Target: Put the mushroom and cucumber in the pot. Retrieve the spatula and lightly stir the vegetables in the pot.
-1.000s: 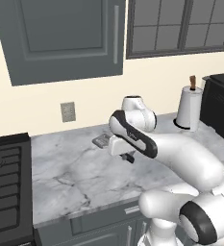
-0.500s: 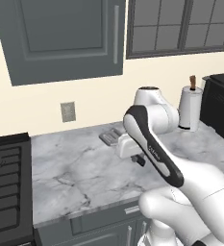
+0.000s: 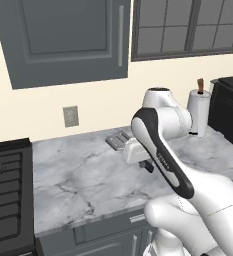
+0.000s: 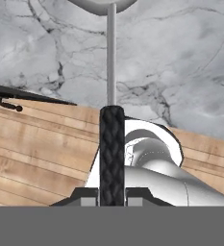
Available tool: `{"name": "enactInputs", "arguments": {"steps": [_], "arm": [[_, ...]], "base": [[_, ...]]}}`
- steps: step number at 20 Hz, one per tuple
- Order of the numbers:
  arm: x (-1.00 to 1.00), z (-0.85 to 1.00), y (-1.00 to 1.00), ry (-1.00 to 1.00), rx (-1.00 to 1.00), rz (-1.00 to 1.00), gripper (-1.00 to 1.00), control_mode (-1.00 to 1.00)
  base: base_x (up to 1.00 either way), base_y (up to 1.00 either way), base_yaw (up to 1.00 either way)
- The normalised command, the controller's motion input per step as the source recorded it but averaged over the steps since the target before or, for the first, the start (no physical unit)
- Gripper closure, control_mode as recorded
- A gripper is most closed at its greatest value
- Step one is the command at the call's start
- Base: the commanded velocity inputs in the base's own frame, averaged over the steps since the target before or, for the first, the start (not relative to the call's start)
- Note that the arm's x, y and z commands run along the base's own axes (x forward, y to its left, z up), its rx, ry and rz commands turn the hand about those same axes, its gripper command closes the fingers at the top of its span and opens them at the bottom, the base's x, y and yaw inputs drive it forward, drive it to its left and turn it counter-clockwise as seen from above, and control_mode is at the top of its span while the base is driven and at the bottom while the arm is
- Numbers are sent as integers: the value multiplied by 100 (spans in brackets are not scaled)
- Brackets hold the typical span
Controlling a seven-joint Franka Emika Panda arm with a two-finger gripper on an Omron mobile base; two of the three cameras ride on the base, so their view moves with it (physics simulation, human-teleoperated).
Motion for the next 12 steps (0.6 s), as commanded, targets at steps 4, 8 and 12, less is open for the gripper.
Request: {"name": "enactInputs", "arguments": {"steps": [4,8,12], "arm": [[0,0,0,0,0,0,100,-100],[0,0,0,0,0,0,100,100],[0,0,0,0,0,0,100,100]], "base": [[0,0,0],[-34,10,0],[-57,53,1]]}}
